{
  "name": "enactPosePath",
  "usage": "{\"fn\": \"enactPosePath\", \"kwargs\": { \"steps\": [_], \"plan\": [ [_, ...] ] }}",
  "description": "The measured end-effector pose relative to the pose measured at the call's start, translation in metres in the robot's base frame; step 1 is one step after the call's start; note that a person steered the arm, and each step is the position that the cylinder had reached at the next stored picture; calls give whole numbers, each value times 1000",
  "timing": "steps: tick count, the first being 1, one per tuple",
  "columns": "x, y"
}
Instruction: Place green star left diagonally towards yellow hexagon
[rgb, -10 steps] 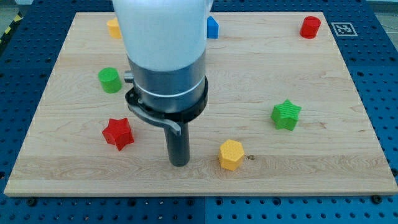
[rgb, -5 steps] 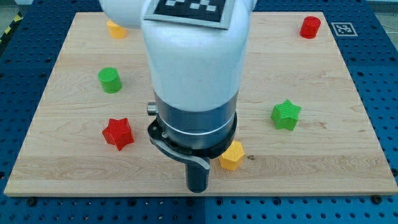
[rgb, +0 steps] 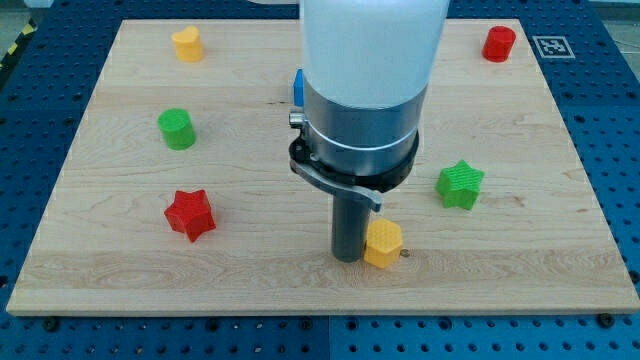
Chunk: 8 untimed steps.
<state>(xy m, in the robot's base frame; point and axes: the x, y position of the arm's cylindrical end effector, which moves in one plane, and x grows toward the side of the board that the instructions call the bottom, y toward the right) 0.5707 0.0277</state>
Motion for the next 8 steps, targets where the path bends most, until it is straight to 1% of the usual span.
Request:
{"fn": "enactPosePath", "kwargs": {
  "steps": [1,4,5,6,7,8],
  "plan": [
    [0,14],
    [-4,23],
    [21,27],
    [15,62],
    [4,80],
    [4,82]
  ]
}}
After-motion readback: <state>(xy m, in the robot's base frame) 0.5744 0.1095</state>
